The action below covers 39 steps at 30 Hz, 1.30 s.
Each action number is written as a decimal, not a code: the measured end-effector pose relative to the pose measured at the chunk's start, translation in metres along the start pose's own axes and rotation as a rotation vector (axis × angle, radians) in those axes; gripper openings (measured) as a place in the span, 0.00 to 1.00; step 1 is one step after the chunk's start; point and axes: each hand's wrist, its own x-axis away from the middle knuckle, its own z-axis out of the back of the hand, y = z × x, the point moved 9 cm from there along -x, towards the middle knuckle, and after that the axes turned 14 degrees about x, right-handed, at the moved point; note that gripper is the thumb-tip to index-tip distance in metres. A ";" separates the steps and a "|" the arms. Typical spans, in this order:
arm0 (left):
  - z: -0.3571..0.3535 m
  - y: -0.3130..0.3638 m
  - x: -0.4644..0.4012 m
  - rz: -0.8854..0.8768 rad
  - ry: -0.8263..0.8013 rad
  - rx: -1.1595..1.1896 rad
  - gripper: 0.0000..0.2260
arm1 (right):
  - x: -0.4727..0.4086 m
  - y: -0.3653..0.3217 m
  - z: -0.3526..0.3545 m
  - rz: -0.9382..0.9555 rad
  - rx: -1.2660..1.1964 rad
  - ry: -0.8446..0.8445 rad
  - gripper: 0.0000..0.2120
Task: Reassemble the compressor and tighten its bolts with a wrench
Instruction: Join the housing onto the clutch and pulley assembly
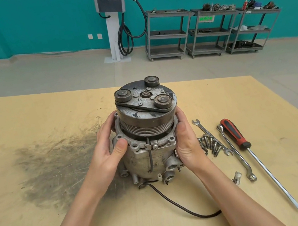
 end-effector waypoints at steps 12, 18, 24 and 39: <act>0.002 0.000 -0.001 -0.017 0.004 -0.029 0.45 | 0.002 -0.002 -0.002 0.085 0.064 0.008 0.48; 0.003 0.001 0.000 -0.022 0.015 -0.072 0.48 | 0.001 -0.007 -0.004 0.122 0.060 -0.015 0.49; 0.004 -0.001 0.000 -0.034 0.028 -0.088 0.47 | 0.000 -0.008 -0.003 0.125 0.025 -0.008 0.48; 0.006 -0.002 0.000 -0.024 0.044 -0.113 0.50 | 0.002 -0.006 -0.001 0.096 0.039 0.025 0.48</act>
